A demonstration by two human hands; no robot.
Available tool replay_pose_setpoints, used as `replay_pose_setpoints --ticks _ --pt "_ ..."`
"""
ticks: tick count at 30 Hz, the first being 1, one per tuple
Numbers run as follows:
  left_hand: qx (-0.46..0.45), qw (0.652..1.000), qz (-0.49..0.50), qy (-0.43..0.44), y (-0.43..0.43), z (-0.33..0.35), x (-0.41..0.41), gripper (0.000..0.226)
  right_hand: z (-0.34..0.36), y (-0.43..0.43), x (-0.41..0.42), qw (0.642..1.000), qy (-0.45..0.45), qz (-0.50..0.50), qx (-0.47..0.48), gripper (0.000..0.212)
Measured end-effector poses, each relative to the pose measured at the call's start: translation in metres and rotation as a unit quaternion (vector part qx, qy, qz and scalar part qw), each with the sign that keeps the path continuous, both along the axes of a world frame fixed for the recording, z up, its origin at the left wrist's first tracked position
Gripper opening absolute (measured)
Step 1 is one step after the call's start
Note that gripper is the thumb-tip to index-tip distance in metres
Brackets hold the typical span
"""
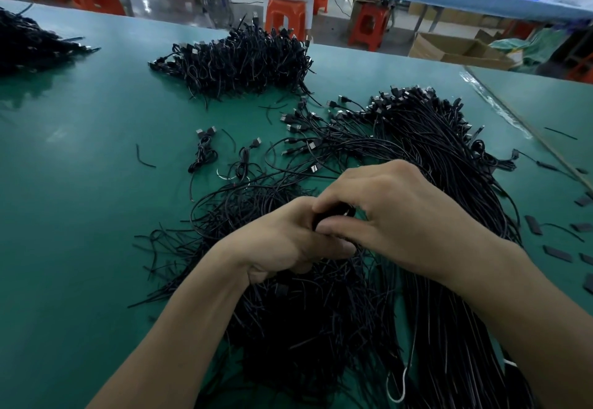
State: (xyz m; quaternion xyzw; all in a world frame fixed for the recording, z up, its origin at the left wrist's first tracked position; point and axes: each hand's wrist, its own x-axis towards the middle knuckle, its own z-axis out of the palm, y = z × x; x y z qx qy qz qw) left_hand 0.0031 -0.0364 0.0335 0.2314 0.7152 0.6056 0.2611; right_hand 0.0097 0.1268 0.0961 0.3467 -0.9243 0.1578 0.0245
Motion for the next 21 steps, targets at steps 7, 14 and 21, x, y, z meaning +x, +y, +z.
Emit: replay_pose_setpoints --ticks 7,14,21 --pt "-0.029 0.999 0.018 -0.017 0.001 -0.004 0.000 0.018 0.001 0.000 -0.010 0.998 -0.052 -0.022 0.033 0.014" --pt "0.010 0.998 0.060 -0.028 0.001 -0.006 -0.002 0.009 -0.002 -0.004 -0.011 0.996 -0.014 -0.025 0.079 0.015" --pt "0.200 0.954 0.122 -0.189 0.005 -0.006 -0.007 0.020 -0.008 0.003 -0.013 0.995 0.073 -0.032 0.055 0.021"
